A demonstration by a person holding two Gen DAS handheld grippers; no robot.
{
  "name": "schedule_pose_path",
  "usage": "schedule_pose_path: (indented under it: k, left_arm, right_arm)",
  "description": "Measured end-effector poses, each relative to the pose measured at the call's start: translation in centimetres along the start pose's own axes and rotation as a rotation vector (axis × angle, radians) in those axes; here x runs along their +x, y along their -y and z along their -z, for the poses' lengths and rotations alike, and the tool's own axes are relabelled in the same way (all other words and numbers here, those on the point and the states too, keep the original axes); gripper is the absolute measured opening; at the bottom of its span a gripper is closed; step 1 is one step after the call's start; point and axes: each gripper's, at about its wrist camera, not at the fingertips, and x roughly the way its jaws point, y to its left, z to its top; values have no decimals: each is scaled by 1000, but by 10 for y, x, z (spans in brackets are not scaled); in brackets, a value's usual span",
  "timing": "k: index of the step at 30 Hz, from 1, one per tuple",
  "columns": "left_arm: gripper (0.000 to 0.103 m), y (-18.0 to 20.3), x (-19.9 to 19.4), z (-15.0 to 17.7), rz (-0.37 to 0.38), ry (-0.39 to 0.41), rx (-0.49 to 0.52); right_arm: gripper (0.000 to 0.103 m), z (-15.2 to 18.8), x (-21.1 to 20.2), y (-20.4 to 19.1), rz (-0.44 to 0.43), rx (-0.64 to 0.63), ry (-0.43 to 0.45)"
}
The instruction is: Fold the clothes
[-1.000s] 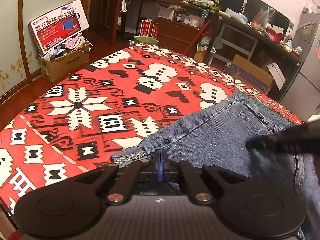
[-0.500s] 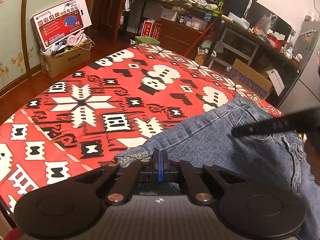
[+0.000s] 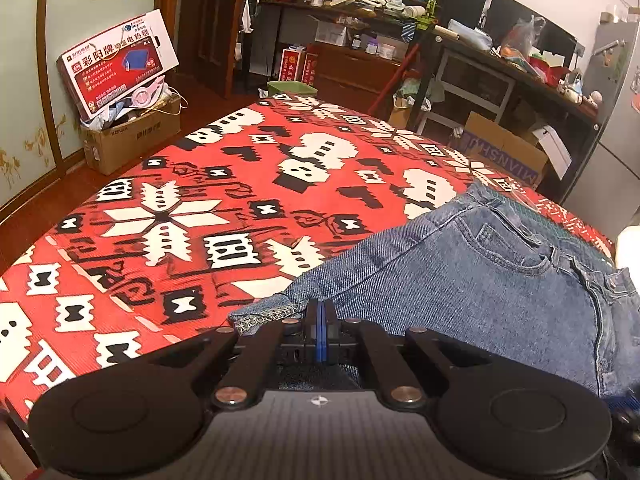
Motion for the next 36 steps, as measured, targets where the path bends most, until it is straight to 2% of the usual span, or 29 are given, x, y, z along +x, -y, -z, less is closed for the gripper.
schedule_pose_path:
  k: [5, 10, 13, 15, 19, 22, 25, 30, 33, 36]
  left_arm:
    - [3, 0, -1, -1, -2, -8, 3]
    - [3, 5, -6, -4, 1, -40, 0]
    - [5, 10, -13, -9, 28, -54, 14]
    - [5, 14, -17, -14, 44, -56, 23]
    - [5, 24, -19, -24, 122, -43, 0]
    - [5, 33, -6, -29, 137, -53, -24]
    - [5, 40, 11, -32, 140, -63, -37]
    - [5, 41, 31, -31, 104, -77, -22]
    - [5, 38, 34, -27, 97, -67, -7]
    - [5, 35, 33, -23, 98, -46, 3]
  right_arm:
    - [15, 23, -18, 9, 11, 46, 15]
    - [15, 17, -43, 22, 54, 117, 52]
    - [16, 9, -64, 37, 105, 190, 42]
    - [16, -1, -79, 45, 137, 195, 28]
    - [16, -36, -93, 46, 239, 45, 23]
    - [16, -66, -76, 42, 238, -27, 36]
    - [16, -85, -35, 41, 256, -3, 13]
    - [15, -76, 23, 52, 239, 117, -26]
    - [15, -74, 31, 61, 266, 153, 15]
    - [7, -78, 37, 76, 279, 211, 51]
